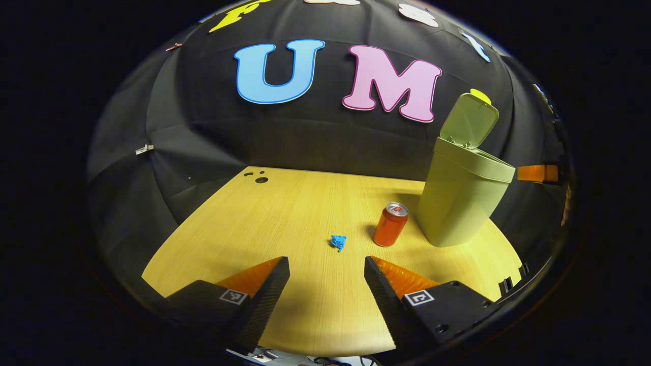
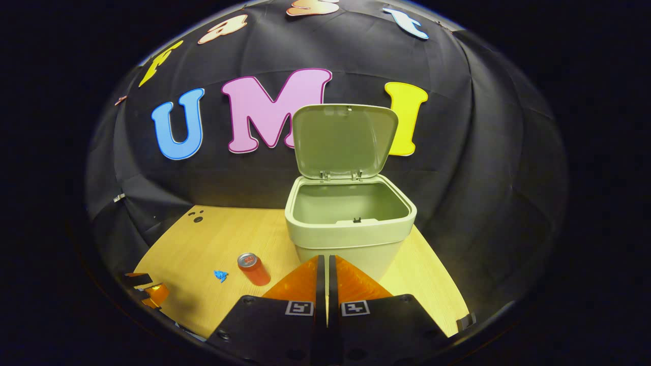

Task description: Press the lid of the desktop garbage bin to open it, pick up the crumpled paper on the desktop and throw it into the bin, then pick up the pop can on the desktop and drop it into the bin, and finally close the garbage bin lid.

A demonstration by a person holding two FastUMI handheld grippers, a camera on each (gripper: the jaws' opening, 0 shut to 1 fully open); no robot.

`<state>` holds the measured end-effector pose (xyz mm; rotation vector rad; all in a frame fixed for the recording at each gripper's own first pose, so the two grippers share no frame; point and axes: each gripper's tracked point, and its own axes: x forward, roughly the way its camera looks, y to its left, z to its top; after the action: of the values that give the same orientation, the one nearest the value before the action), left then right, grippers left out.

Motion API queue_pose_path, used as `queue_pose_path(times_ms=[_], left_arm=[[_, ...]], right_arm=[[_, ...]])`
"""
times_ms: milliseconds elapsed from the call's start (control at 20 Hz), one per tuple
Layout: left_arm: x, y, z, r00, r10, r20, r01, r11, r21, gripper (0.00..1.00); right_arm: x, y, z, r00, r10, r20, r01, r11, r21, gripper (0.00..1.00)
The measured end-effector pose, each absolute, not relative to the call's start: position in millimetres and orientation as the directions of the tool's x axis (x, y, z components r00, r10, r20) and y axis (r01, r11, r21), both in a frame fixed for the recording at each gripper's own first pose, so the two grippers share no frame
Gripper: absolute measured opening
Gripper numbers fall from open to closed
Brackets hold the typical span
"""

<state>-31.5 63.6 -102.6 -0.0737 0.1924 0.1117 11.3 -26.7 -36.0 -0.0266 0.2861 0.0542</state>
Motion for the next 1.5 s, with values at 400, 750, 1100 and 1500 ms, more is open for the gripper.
queue_pose_path(times_ms=[400,750,1100,1500], left_arm=[[-4,72,-110,0.969,0.124,-0.213,-0.149,0.983,-0.103,0.96],[37,64,-125,0.954,0.103,-0.280,-0.142,0.982,-0.124,0.96],[89,68,-149,0.929,0.109,-0.354,-0.167,0.976,-0.140,0.96],[147,58,-172,0.912,0.085,-0.402,-0.126,0.989,-0.076,0.96]], right_arm=[[0,-40,-53,0.952,0.045,-0.304,-0.066,0.996,-0.059,0.05],[-1,-61,-67,0.946,0.058,-0.320,-0.062,0.998,-0.004,0.25],[-12,-88,-91,0.939,0.047,-0.342,-0.043,0.999,0.019,0.97],[-12,-87,-123,0.910,0.065,-0.409,-0.055,0.998,0.037,0.98]])
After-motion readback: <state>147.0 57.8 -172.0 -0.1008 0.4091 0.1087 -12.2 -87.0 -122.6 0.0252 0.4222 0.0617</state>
